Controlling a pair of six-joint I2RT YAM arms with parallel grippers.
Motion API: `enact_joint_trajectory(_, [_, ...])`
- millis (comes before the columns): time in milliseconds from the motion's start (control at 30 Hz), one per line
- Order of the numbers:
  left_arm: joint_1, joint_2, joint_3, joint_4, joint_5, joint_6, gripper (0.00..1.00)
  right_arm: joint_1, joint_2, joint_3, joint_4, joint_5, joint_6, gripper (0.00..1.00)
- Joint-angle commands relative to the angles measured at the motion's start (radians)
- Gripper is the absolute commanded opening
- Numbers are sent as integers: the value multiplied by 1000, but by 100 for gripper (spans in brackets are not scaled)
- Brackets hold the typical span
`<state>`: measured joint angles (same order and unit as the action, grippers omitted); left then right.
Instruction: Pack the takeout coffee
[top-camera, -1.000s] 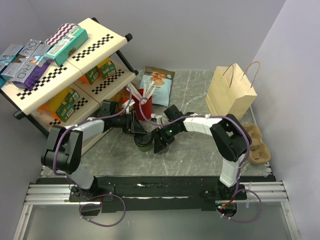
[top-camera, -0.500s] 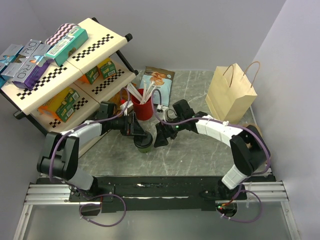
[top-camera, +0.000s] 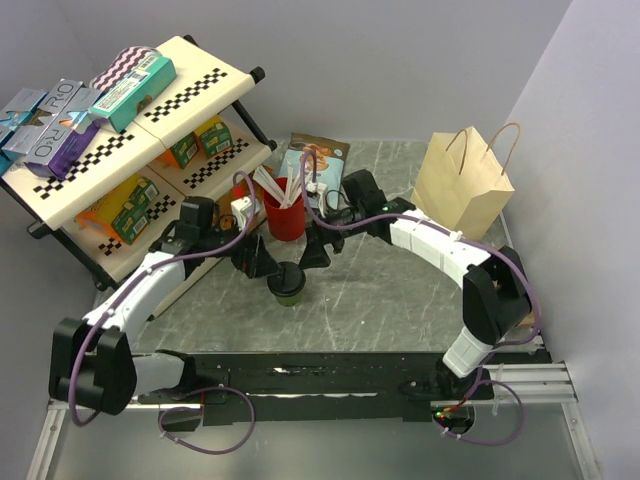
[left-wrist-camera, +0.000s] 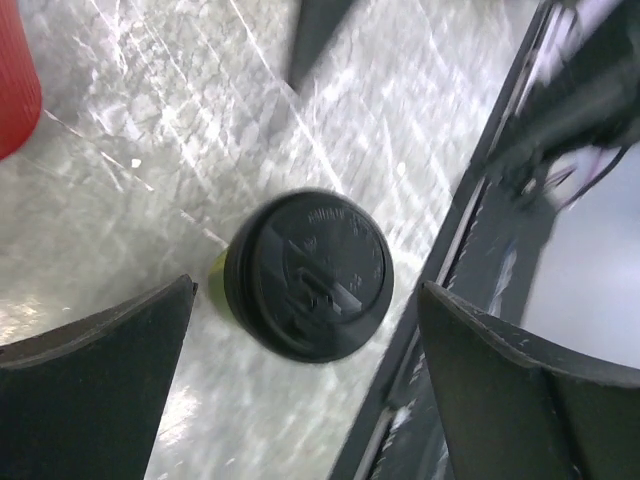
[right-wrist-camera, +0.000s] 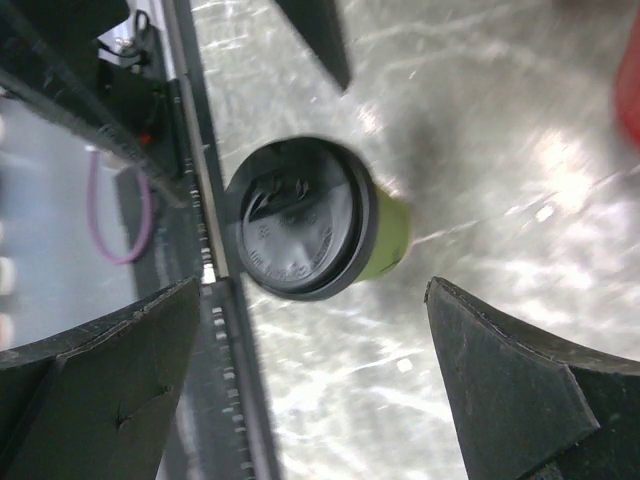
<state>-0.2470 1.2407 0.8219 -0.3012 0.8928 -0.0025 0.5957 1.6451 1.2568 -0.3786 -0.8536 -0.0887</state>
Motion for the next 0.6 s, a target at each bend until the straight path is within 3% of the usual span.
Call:
enact_joint_trajectory(0, [0, -50, 5, -140, 3, 275, 99, 26, 38, 85, -54, 34, -231, 100])
enact_joint_trajectory(200, [-5, -32, -1, -142, 24, 335, 99, 107, 74, 150, -123, 85, -407, 100])
enact_joint_trajectory(567, [-51, -21, -58, -49, 28, 317, 98, 184, 97, 139, -163, 142, -476, 100])
